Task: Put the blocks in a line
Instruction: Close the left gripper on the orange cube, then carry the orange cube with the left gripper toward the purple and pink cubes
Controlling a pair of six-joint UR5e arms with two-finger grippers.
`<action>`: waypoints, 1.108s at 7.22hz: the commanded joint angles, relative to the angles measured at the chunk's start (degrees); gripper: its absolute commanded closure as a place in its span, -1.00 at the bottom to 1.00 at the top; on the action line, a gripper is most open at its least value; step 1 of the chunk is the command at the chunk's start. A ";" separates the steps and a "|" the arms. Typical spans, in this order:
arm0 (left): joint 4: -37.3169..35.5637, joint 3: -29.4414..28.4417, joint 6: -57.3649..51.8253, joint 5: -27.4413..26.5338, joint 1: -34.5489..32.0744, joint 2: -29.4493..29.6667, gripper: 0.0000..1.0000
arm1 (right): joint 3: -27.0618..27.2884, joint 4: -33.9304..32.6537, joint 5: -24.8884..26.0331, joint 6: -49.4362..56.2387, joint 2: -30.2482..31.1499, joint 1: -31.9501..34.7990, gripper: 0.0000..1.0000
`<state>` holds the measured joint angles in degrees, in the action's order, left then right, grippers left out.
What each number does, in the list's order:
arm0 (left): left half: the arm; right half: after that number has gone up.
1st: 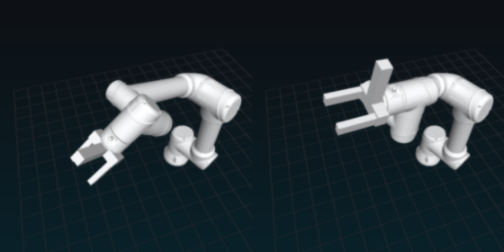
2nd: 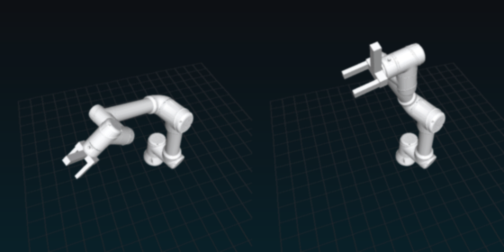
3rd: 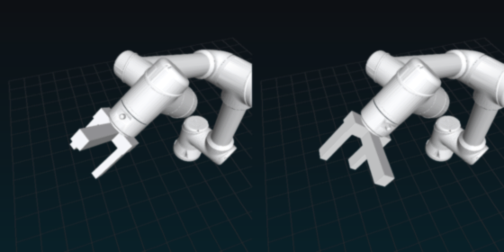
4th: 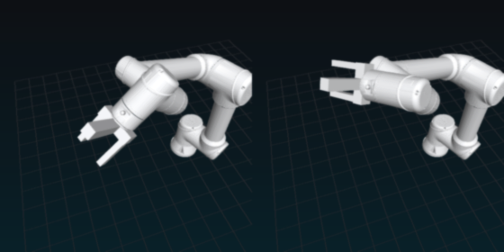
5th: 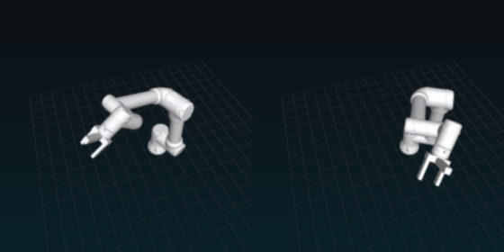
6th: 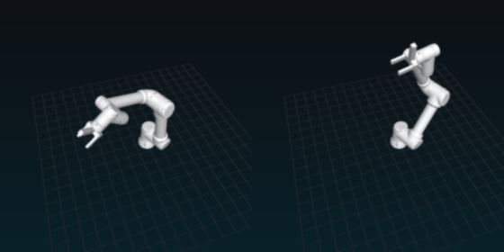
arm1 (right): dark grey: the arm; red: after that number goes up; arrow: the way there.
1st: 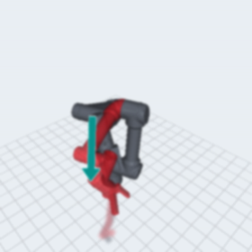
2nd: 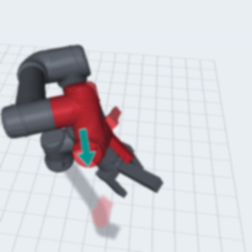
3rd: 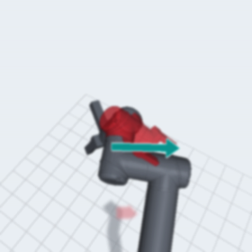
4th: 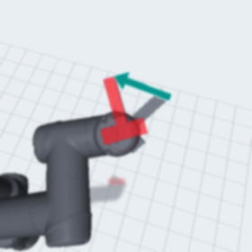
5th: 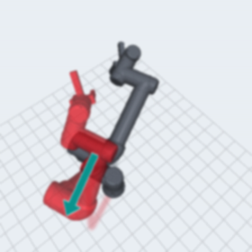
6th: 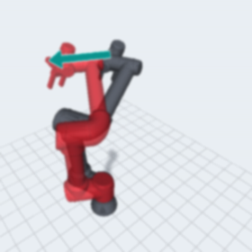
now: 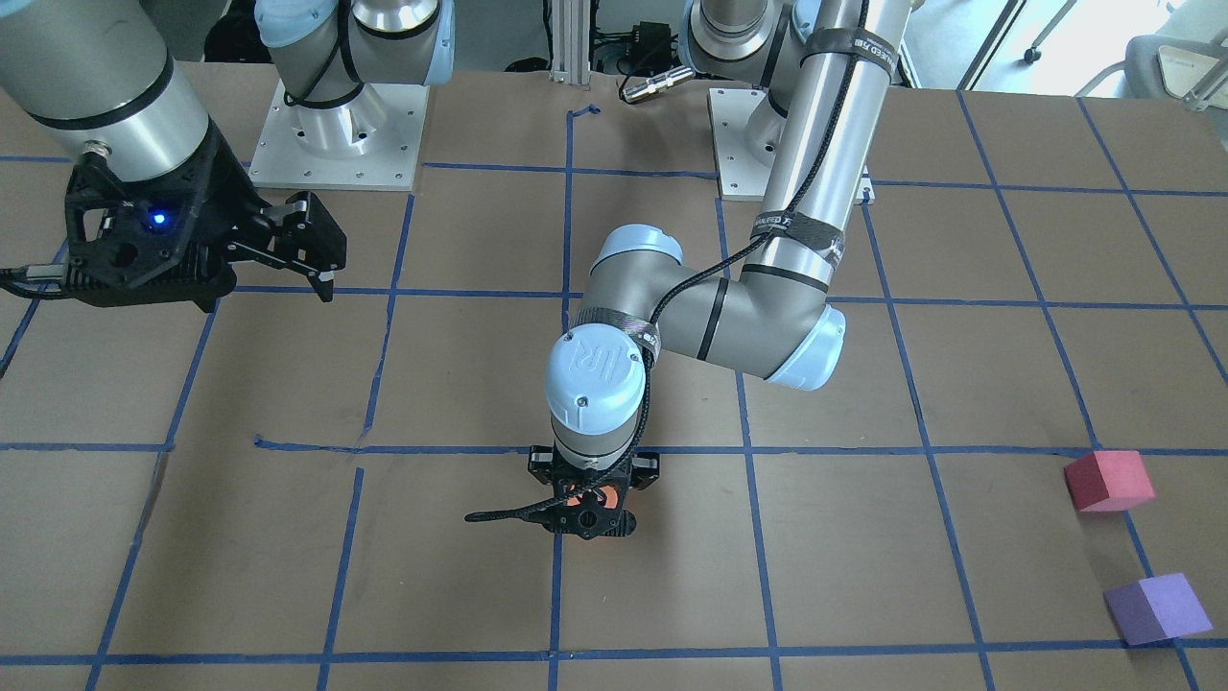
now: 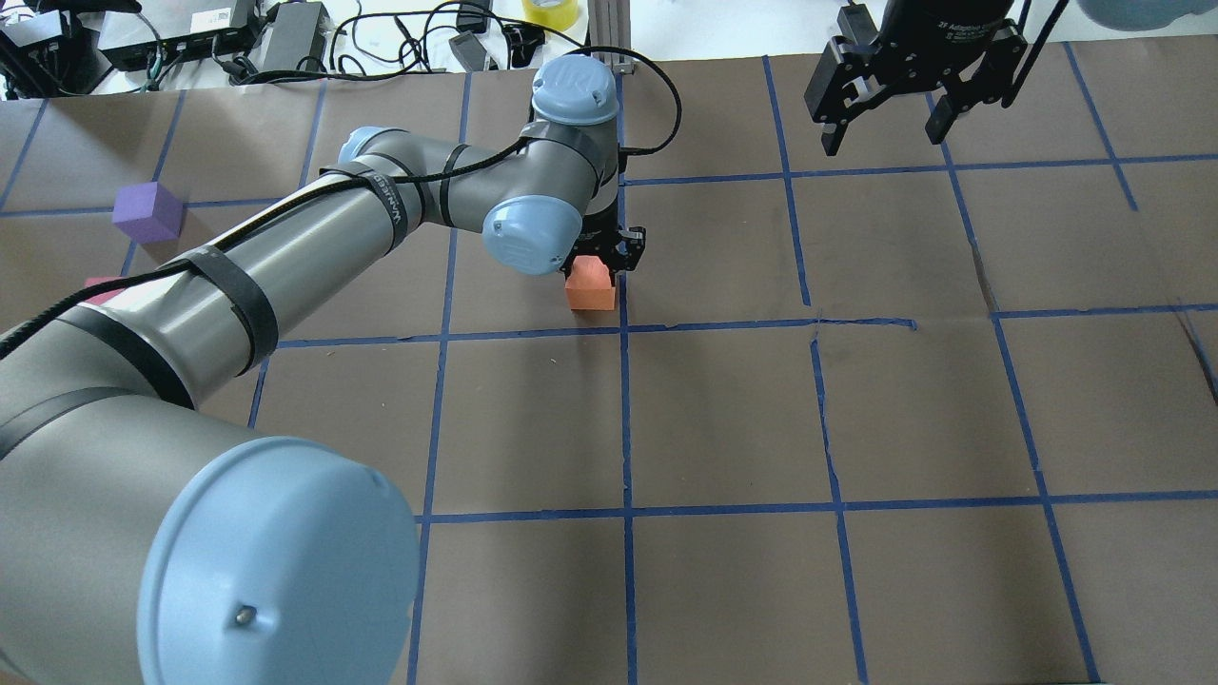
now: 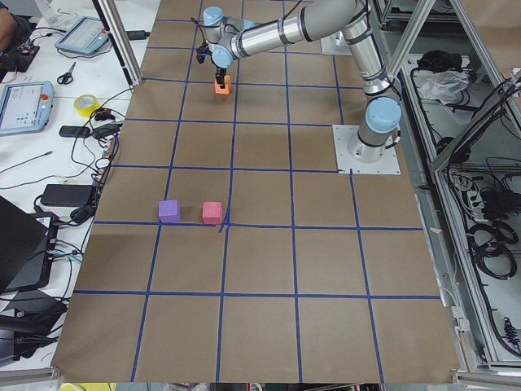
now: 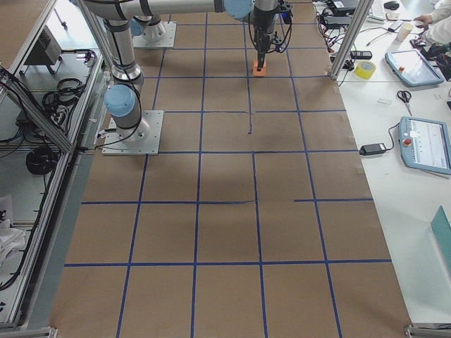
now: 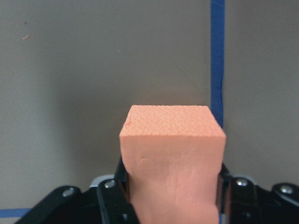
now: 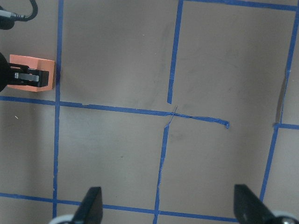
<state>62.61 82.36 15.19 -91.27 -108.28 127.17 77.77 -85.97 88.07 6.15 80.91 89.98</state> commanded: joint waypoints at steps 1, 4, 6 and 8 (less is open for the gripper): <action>2.92 -0.62 0.37 1.43 1.48 -2.09 0.26 | 0.63 -0.16 0.00 0.01 0.21 0.02 -1.00; 8.14 -1.67 -2.27 2.32 14.72 -7.36 1.00 | 0.89 -0.52 0.09 0.01 0.21 0.02 -1.00; 9.45 -4.30 -3.14 2.15 24.37 -8.78 1.00 | 0.98 -0.78 0.17 0.01 0.21 0.02 -1.00; 12.53 -5.80 -20.26 0.85 36.61 -8.17 1.00 | 1.60 -0.95 -0.61 -0.17 0.12 0.02 -1.00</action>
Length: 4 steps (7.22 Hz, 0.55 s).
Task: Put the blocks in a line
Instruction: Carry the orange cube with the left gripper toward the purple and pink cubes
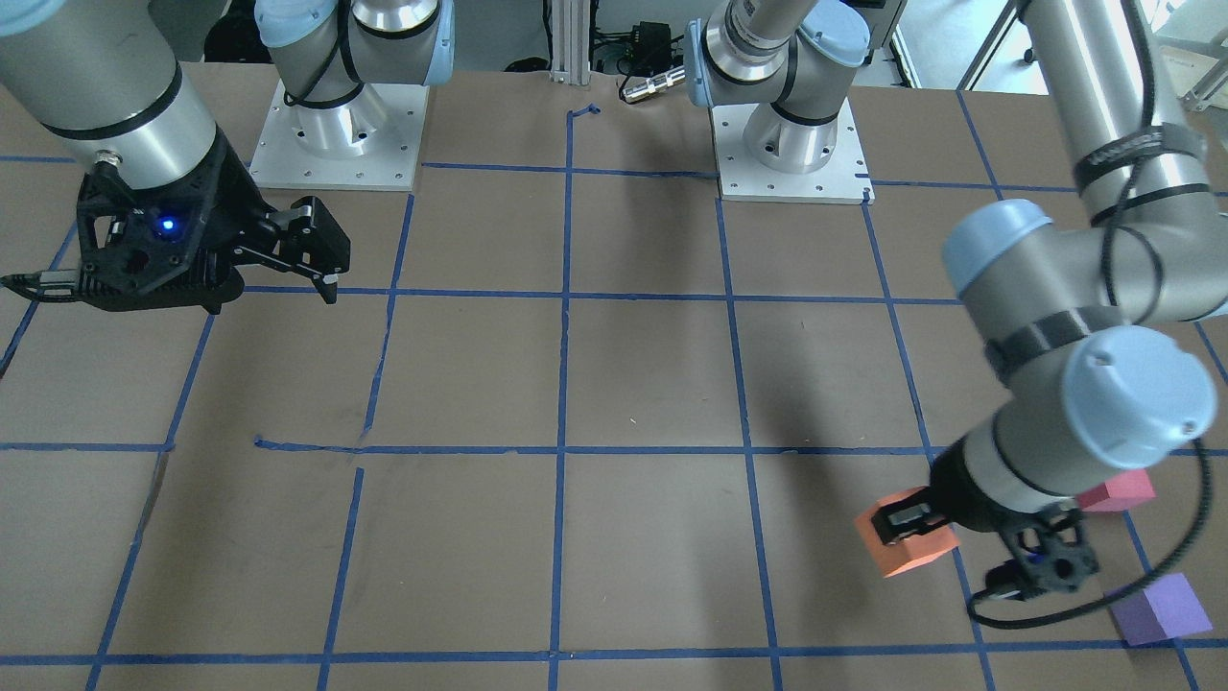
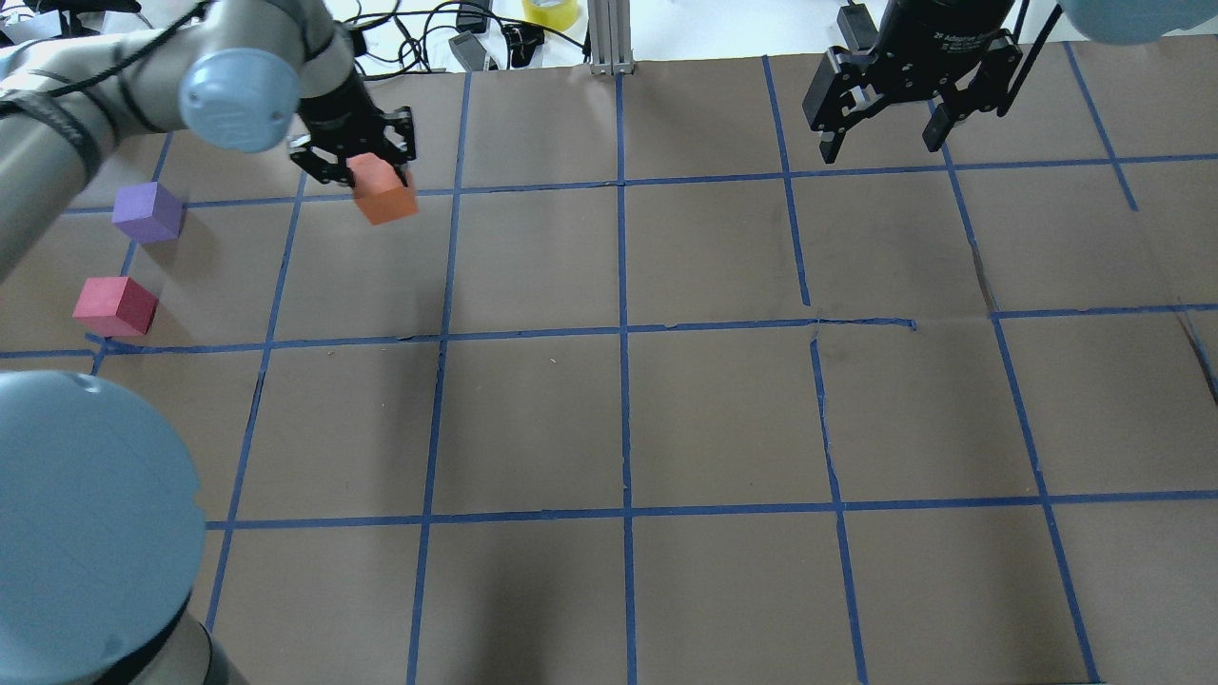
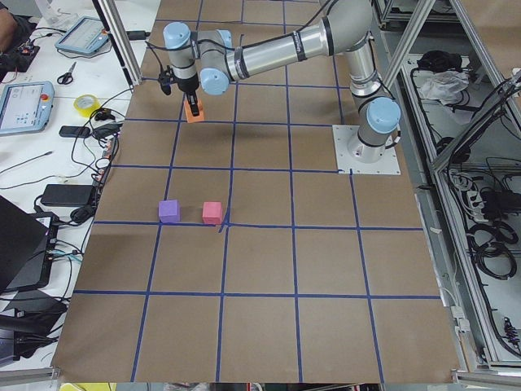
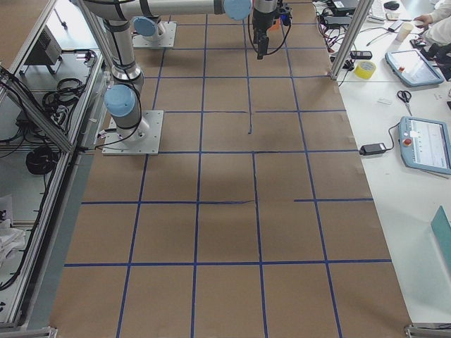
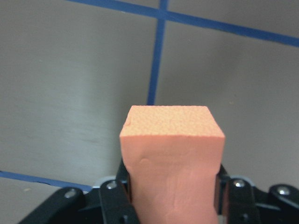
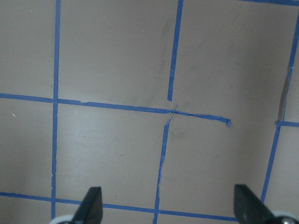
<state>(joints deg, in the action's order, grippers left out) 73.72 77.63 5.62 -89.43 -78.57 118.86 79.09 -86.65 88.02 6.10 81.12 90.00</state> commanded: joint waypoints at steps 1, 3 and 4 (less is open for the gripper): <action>1.34 -2.12 -18.37 -4.06 9.73 0.84 1.00 | 0.19 -0.10 -0.22 -0.04 -0.09 0.00 -1.00; 0.64 -5.54 -29.11 -4.44 15.79 3.11 1.00 | 0.27 -0.19 0.05 0.05 0.17 0.00 -1.00; 0.63 -7.39 -33.78 -4.35 18.52 5.04 1.00 | 0.27 -0.28 0.14 0.48 0.17 0.00 -1.00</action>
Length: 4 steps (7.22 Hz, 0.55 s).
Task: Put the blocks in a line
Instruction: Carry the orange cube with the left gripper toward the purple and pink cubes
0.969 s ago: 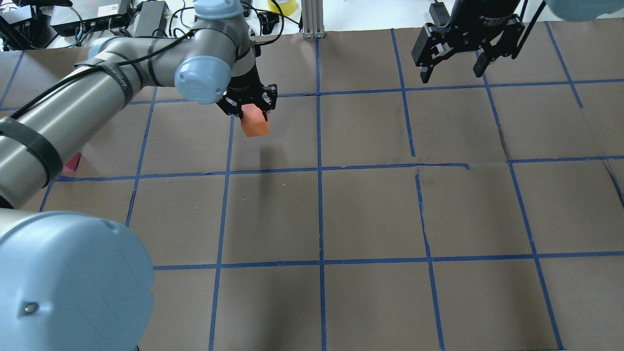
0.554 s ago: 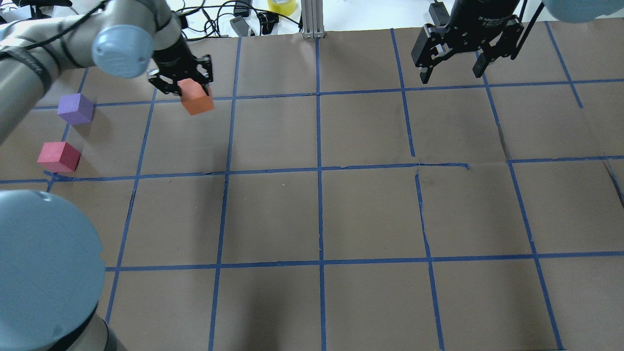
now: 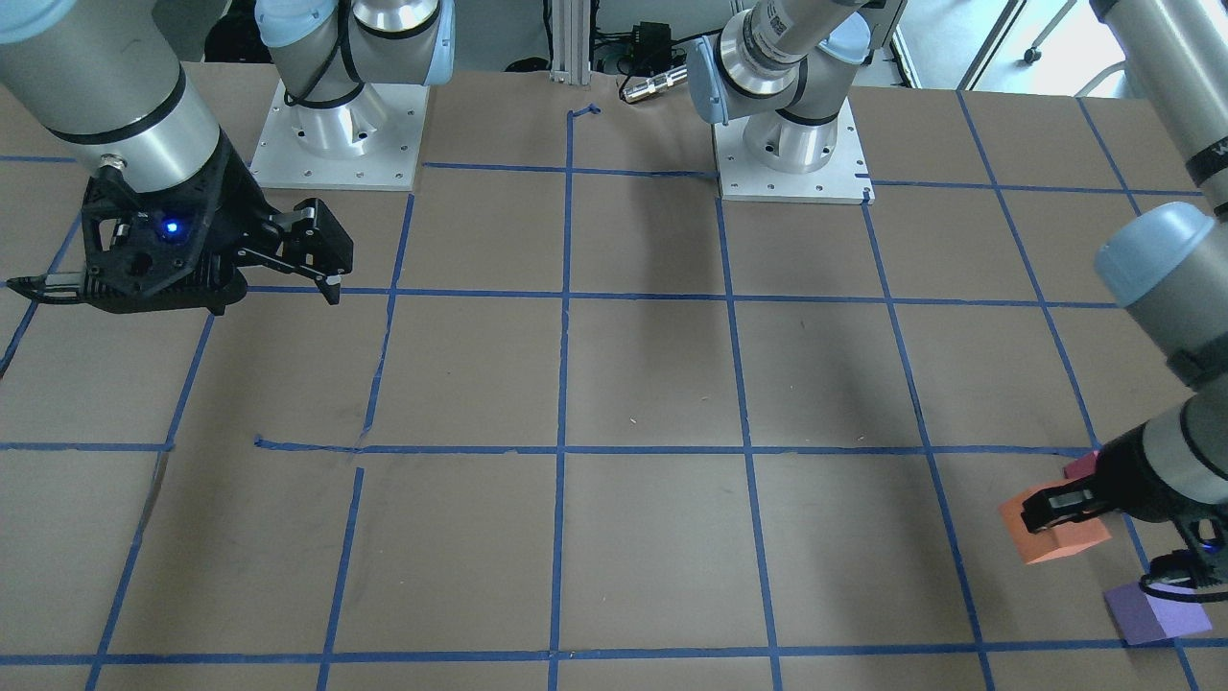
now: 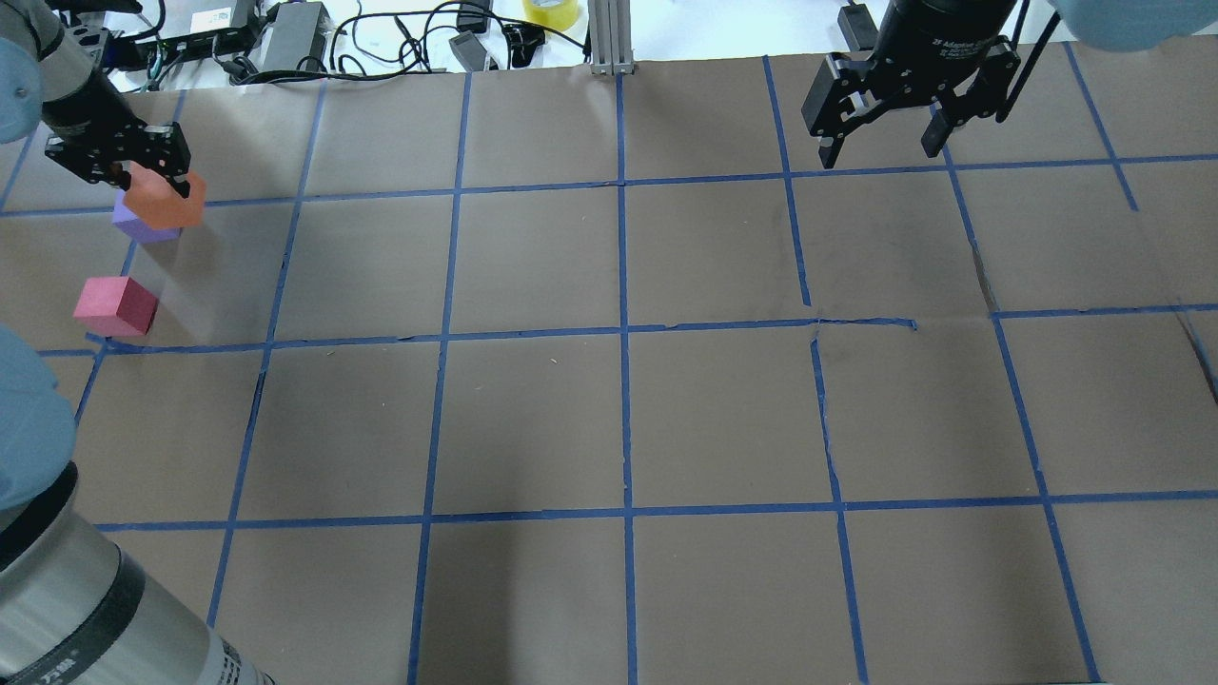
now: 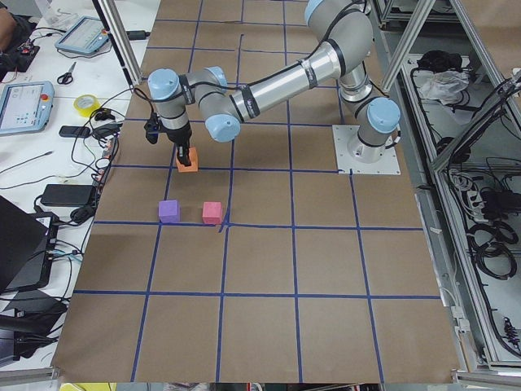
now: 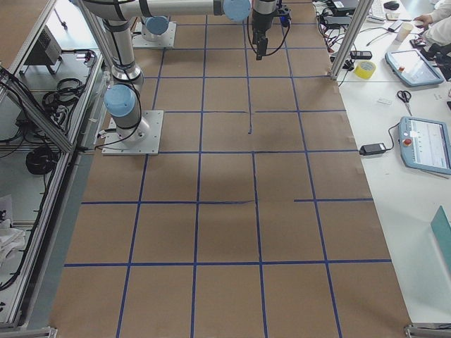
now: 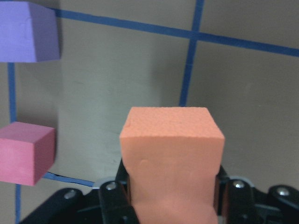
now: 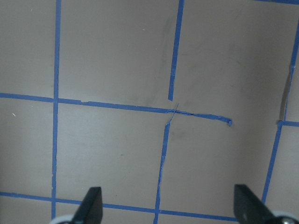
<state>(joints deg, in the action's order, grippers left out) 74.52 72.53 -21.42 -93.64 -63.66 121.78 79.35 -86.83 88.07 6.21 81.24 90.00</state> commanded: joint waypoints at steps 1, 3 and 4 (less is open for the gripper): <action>-0.16 -3.09 -8.54 -0.14 4.50 3.27 1.00 | 0.02 -0.09 0.00 -0.06 0.06 0.00 -1.00; -2.77 -3.18 -9.60 -0.06 5.21 4.95 1.00 | 0.02 -0.01 -0.09 -0.06 0.06 0.00 -1.00; -3.84 -3.09 -10.48 0.20 6.35 6.00 1.00 | 0.02 -0.01 0.00 -0.06 0.06 0.00 -1.00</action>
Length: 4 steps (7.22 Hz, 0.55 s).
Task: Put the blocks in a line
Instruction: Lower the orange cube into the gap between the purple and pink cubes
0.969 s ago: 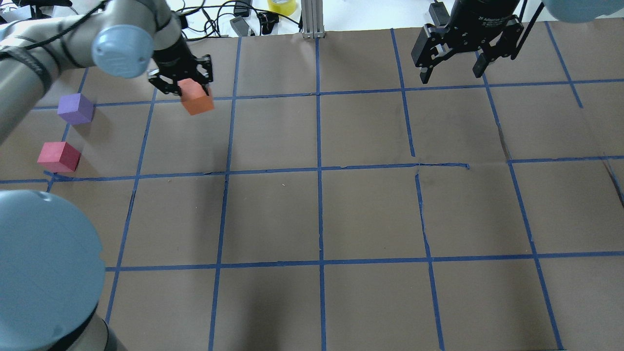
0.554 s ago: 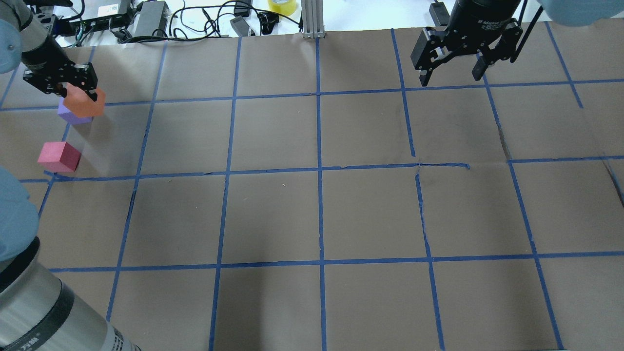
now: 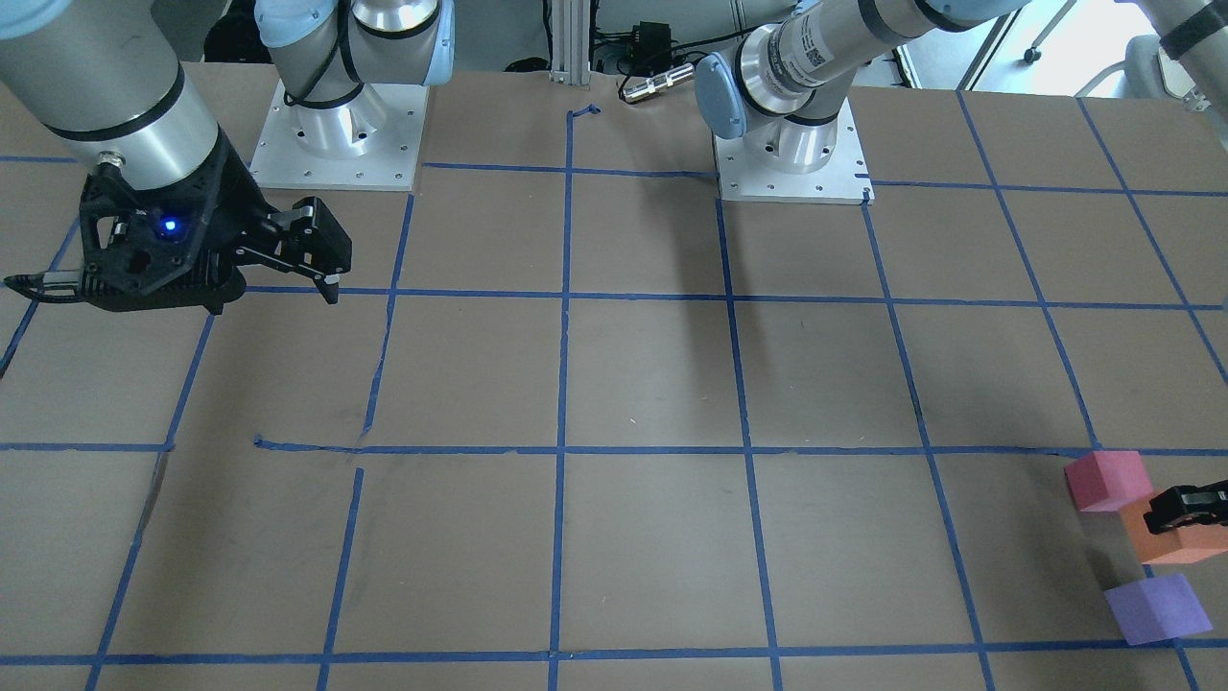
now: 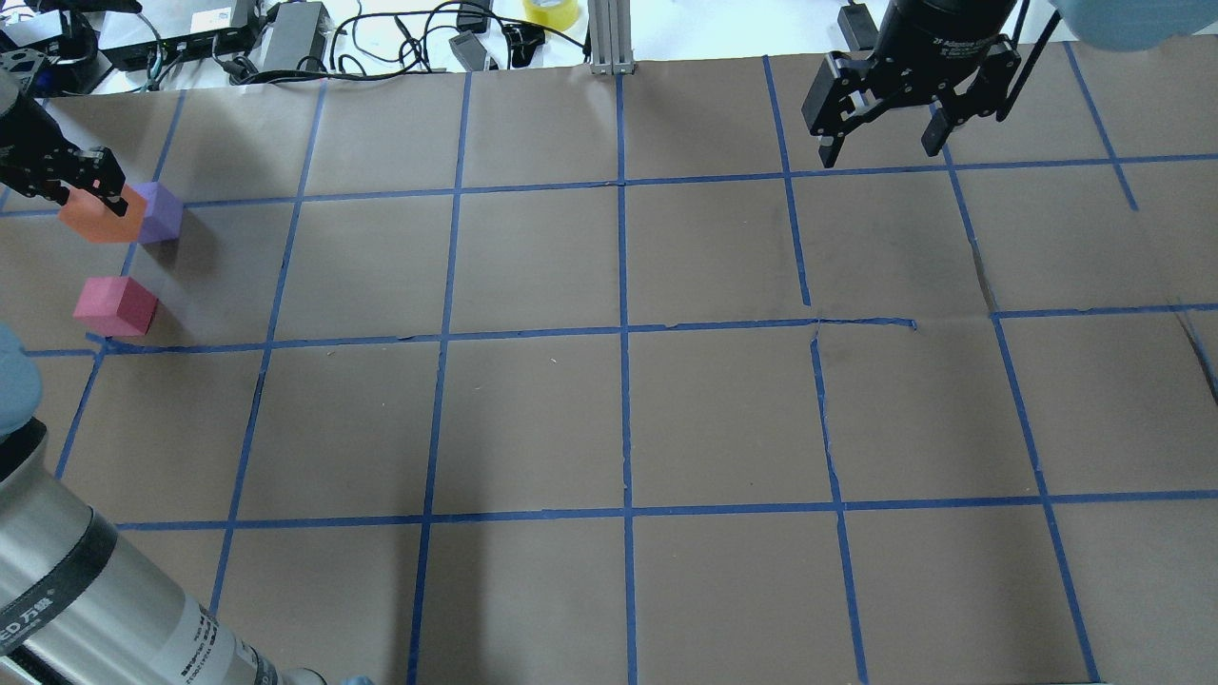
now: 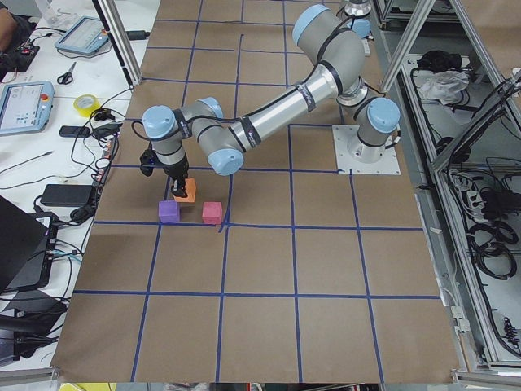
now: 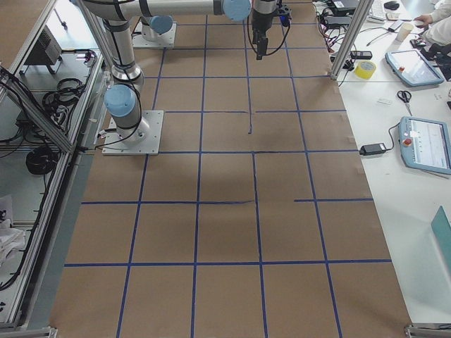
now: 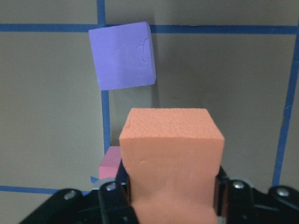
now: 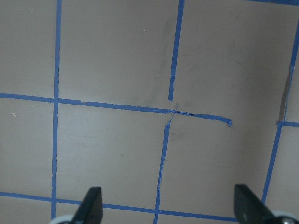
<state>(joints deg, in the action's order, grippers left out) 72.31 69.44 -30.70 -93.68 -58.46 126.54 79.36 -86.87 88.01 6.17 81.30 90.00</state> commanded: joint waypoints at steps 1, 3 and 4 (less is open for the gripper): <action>-1.74 0.25 -1.21 0.34 1.51 2.04 1.00 | 0.00 0.03 -0.03 -0.10 0.00 0.00 -1.00; -3.05 1.66 -1.29 0.25 1.51 2.31 1.00 | 0.09 0.03 -0.03 -0.10 0.00 0.00 -1.00; -3.14 1.92 -1.38 0.17 1.51 2.40 1.00 | 0.09 0.03 -0.03 -0.02 0.00 0.00 -1.00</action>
<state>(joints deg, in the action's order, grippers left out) 69.51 70.88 -31.97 -93.43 -56.99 128.75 79.42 -86.84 87.98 6.09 81.30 90.00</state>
